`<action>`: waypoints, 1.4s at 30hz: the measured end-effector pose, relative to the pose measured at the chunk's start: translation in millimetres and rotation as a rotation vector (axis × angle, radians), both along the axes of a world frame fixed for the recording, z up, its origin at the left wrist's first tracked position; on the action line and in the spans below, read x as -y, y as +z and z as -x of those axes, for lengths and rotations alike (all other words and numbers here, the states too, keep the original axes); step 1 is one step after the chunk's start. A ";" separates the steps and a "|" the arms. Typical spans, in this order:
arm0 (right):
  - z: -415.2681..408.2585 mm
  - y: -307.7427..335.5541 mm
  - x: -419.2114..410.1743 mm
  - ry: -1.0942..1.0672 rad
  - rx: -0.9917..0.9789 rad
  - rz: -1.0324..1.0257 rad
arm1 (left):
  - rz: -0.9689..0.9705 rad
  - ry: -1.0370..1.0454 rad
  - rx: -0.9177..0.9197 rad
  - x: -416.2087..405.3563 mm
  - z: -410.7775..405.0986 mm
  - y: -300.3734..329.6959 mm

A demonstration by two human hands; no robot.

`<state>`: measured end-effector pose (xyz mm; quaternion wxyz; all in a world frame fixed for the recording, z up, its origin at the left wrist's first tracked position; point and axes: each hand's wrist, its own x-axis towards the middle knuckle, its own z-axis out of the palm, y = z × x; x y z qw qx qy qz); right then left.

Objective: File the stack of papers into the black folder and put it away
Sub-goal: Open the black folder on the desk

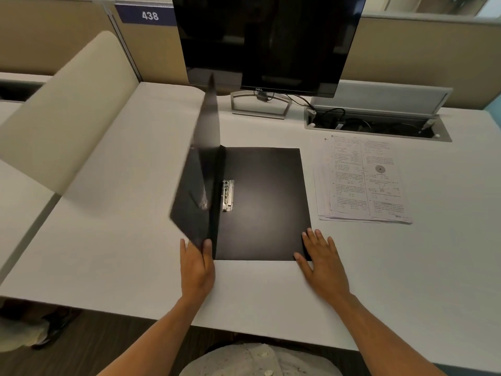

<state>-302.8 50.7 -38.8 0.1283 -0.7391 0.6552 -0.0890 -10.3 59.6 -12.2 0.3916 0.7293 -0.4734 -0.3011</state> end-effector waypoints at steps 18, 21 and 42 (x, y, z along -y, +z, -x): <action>-13.0 8.8 4.0 -0.045 0.094 0.041 | -0.129 0.105 0.381 -6.8 -24.4 -8.1; -25.4 15.5 16.1 0.052 0.142 0.050 | -0.179 0.147 0.498 -9.3 -28.9 -8.3; -52.1 9.1 46.8 0.108 0.061 0.118 | 0.158 -0.057 0.689 -0.6 -22.8 3.4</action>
